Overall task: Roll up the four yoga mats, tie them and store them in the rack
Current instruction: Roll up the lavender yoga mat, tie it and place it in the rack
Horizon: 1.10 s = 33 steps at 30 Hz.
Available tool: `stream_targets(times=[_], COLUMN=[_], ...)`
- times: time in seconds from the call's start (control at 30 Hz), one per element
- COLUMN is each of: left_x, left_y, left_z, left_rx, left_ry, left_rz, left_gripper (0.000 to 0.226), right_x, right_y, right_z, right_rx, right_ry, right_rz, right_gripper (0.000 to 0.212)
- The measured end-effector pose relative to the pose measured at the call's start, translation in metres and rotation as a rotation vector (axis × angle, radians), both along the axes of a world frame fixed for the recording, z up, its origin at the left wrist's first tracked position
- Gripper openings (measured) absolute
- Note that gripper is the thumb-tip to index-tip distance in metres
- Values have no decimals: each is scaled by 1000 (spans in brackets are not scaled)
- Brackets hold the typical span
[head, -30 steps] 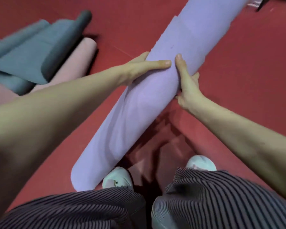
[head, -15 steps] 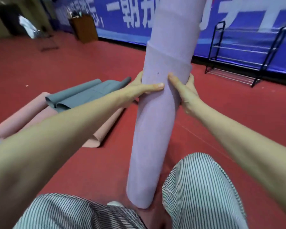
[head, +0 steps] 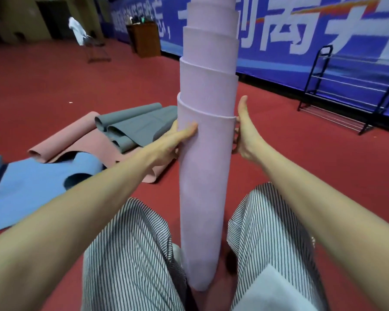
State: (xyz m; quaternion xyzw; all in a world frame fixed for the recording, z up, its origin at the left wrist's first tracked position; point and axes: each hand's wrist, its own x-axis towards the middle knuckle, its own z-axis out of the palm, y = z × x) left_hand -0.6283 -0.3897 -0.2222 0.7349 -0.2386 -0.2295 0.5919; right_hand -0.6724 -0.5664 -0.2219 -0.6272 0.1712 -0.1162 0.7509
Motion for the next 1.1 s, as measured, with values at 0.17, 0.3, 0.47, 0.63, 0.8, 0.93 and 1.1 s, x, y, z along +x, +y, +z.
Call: stream_targets(times=[0.17, 0.3, 0.47, 0.63, 0.8, 0.93, 1.1], left_x=[5, -10, -22, -26, -20, -15, -17], left_y=[-3, 0, 3, -11, -20, -21, -15], left_z=[26, 27, 36, 47, 74, 66, 73], left_rx=[-119, -99, -131, -209, -297, -254, -275], left_ry=[57, 62, 122, 93, 25, 35, 62], left_rz=[29, 130, 168, 106, 76, 65, -1], left_gripper=[127, 103, 83, 55, 65, 80, 89], right_x=[-15, -17, -27, -35, -34, -40, -38], right_y=[8, 19, 20, 25, 16, 16, 13], right_z=[13, 6, 0, 10, 33, 27, 40], right_rx=[-37, -72, -10, 76, -4, -4, 23], right_ry=[17, -29, -8, -69, -133, -84, -75], right_rz=[68, 74, 150, 173, 85, 45, 95], right_gripper=[72, 78, 67, 74, 74, 78, 68])
